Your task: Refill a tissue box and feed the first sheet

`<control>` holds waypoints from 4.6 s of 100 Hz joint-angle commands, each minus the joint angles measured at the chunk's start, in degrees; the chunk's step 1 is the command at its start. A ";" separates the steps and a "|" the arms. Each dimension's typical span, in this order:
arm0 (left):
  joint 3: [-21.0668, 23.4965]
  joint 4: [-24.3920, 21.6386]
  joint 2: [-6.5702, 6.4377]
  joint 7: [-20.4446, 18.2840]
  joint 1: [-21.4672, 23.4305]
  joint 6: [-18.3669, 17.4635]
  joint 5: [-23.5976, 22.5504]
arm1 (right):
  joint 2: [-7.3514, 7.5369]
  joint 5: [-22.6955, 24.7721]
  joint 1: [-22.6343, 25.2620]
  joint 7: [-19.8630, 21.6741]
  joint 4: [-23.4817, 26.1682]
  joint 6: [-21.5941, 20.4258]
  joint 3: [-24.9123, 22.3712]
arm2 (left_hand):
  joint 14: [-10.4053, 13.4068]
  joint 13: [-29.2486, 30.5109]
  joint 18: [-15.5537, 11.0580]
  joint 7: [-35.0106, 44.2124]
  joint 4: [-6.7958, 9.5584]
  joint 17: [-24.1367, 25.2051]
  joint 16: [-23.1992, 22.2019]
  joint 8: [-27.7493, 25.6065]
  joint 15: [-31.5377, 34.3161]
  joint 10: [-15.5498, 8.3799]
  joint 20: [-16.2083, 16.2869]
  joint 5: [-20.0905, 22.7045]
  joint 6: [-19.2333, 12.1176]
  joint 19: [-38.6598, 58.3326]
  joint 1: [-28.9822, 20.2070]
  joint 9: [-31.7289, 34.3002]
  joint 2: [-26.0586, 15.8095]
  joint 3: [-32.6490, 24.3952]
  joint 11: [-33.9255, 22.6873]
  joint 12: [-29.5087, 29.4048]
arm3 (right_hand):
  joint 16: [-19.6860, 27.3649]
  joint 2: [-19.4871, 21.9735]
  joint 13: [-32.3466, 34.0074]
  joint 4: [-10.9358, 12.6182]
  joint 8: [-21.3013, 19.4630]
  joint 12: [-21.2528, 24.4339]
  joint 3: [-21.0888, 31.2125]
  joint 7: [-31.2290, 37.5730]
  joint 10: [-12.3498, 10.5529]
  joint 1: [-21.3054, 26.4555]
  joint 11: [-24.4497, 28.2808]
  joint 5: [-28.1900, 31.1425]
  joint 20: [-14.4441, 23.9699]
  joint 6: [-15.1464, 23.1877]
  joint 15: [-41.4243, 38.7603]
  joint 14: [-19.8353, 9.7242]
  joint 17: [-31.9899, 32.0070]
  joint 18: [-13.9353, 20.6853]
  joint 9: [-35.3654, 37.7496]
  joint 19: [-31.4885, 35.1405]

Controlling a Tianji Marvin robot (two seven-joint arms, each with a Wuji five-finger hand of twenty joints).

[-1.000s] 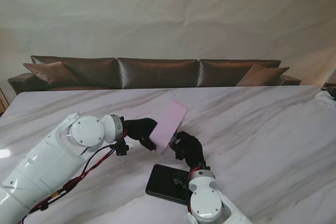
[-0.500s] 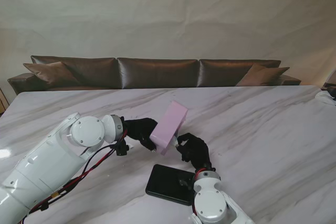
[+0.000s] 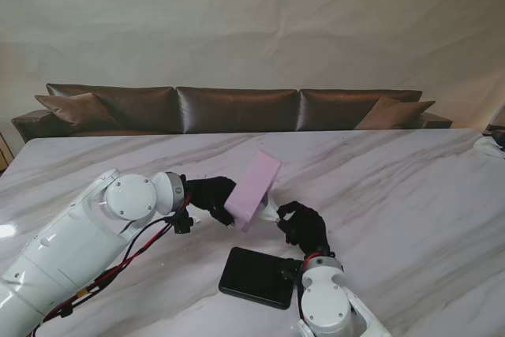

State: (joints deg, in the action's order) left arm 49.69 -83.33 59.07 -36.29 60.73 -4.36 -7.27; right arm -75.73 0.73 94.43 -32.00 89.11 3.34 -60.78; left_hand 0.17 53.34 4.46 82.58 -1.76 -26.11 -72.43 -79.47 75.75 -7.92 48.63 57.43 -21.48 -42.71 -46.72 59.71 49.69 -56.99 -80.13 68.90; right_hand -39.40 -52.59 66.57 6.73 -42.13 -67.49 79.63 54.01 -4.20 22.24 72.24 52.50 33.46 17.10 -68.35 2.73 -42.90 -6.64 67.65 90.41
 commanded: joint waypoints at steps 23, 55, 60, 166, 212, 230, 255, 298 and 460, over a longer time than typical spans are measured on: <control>-0.01 -0.45 0.06 -0.76 -0.16 0.02 -0.15 | 0.57 -0.88 0.99 2.32 1.27 0.70 -0.90 | 0.12 1.76 -2.14 0.28 4.29 -0.27 0.18 -1.05 0.21 -1.77 0.87 0.57 -3.17 130.54 -3.13 1.61 -5.42 -6.30 3.61 -2.86 | -0.54 8.98 -1.39 -10.27 10.01 -0.04 -17.95 -12.44 -1.55 -8.63 -5.69 -7.64 0.54 -4.83 0.76 1.38 2.15 0.49 -3.32 0.81; -0.61 -0.07 -0.29 -1.57 -1.45 0.33 -2.32 | 1.32 3.04 3.11 2.67 3.72 5.65 -3.96 | 0.12 1.76 -2.15 0.28 4.23 -0.26 0.18 -1.05 0.21 -1.77 0.87 0.57 -3.17 130.53 -3.11 1.61 -5.34 -6.33 3.61 -2.86 | -2.54 2.12 -11.55 -15.04 13.77 4.53 -13.74 -17.95 1.01 -17.43 -12.13 -26.02 1.76 -12.63 3.49 2.96 9.97 -0.29 -19.94 -4.50; -1.07 0.53 -0.27 -1.59 -2.07 0.39 -2.77 | 1.42 3.98 3.69 2.49 4.54 6.68 -4.57 | 0.12 1.76 -2.15 0.28 4.23 -0.26 0.18 -1.05 0.21 -1.77 0.87 0.57 -3.17 130.53 -3.13 1.61 -5.40 -6.39 3.61 -2.86 | -2.57 2.35 -11.51 -14.93 13.89 4.69 -13.81 -17.71 0.99 -17.06 -12.00 -25.98 1.86 -12.74 3.50 2.91 9.97 -0.28 -19.91 -4.55; -18.32 23.59 5.31 9.27 -15.84 -2.15 -8.40 | 1.68 5.35 5.33 3.13 5.11 10.63 -5.85 | -0.02 0.43 -1.92 -0.33 3.91 1.09 0.72 -0.89 -0.37 -2.04 0.88 -0.68 -3.52 130.32 -1.68 1.19 -4.85 -6.90 4.08 -2.80 | -2.34 5.56 -10.17 -12.49 14.84 5.48 -17.58 -14.87 1.15 -12.13 -10.22 -21.39 2.48 -11.35 3.29 3.04 8.93 -0.59 -16.64 -4.33; -16.19 21.93 5.12 13.91 -13.93 -1.77 -13.74 | 1.61 4.64 4.89 3.24 4.18 9.71 -5.53 | 1.04 -8.74 -2.12 -10.03 -4.48 8.54 5.24 6.82 -12.38 -4.92 -3.37 -11.78 -3.83 121.59 5.10 -5.97 1.90 -3.00 15.22 -7.02 | -2.32 5.29 -10.15 -12.53 14.86 5.44 -17.43 -14.97 1.06 -12.12 -10.25 -21.33 2.42 -11.27 3.28 3.06 8.93 -0.58 -16.69 -4.31; -15.15 20.33 4.60 14.78 -12.82 -1.61 -16.13 | 1.61 4.56 4.76 3.23 4.04 9.41 -5.48 | 1.35 -12.87 -2.08 -13.10 -5.69 12.12 6.39 10.10 -15.41 -4.96 -4.23 -16.49 -3.71 118.71 9.70 -10.63 2.30 -2.12 17.76 -7.65 | -2.31 5.10 -10.17 -12.57 14.84 5.41 -17.31 -14.96 1.05 -12.19 -10.20 -21.21 2.40 -11.22 3.29 3.10 8.93 -0.58 -16.59 -4.30; -13.28 18.91 4.25 17.46 -10.74 -1.15 -19.85 | 1.69 4.70 4.68 3.41 3.98 9.32 -5.67 | 0.83 -20.52 -2.26 -19.08 -2.69 16.97 7.82 18.14 -20.62 -5.27 -4.37 -24.05 -3.54 115.16 13.64 -20.22 -0.89 -3.32 22.02 -12.26 | -2.27 5.28 -10.39 -12.61 14.80 5.53 -17.36 -14.85 1.20 -12.20 -10.54 -20.57 2.36 -11.14 3.43 3.15 9.03 -0.60 -16.90 -4.36; 2.82 6.06 6.67 36.40 7.40 6.57 -21.80 | 3.86 9.36 -0.52 10.70 3.02 9.96 -6.18 | -3.98 -25.85 0.98 -28.20 -2.71 17.21 24.89 41.79 -34.06 0.68 -6.25 -30.00 4.45 113.51 18.99 -28.36 -20.34 13.11 34.78 -27.37 | 8.72 8.85 -17.63 -11.50 17.76 34.28 -20.07 -18.11 6.82 -12.40 -37.38 -17.10 -0.23 -14.41 30.66 7.14 11.82 -3.61 -18.54 -12.12; 2.31 11.10 9.35 40.46 10.91 15.74 -13.34 | 0.29 -1.37 -27.77 20.05 -31.91 -6.17 6.85 | -11.45 -19.14 -2.74 -39.74 2.45 5.19 21.27 49.87 -24.66 9.02 -1.31 -19.32 17.63 127.07 26.19 -20.40 -39.31 29.29 34.96 -28.81 | 16.16 19.53 -23.89 -3.67 20.84 39.16 -32.89 -15.93 6.43 -11.42 -37.82 -18.68 -4.00 -16.02 39.91 3.59 20.28 -2.88 -22.03 -26.08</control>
State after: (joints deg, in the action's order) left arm 51.96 -71.92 67.64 4.69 72.07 11.78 -20.79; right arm -75.59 -1.08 64.89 -13.03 55.18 -2.91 -53.80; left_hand -10.72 36.10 4.26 44.96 -0.73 -21.90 -51.07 -30.46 51.16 1.38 46.42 41.44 -1.34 -42.11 -22.08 41.39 11.42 -27.52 -45.39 40.72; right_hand -23.07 -35.15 41.20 -1.05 -21.85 -26.74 51.30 37.21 4.18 11.51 31.90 34.11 29.99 1.35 -27.19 7.65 -22.77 -9.62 44.82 64.44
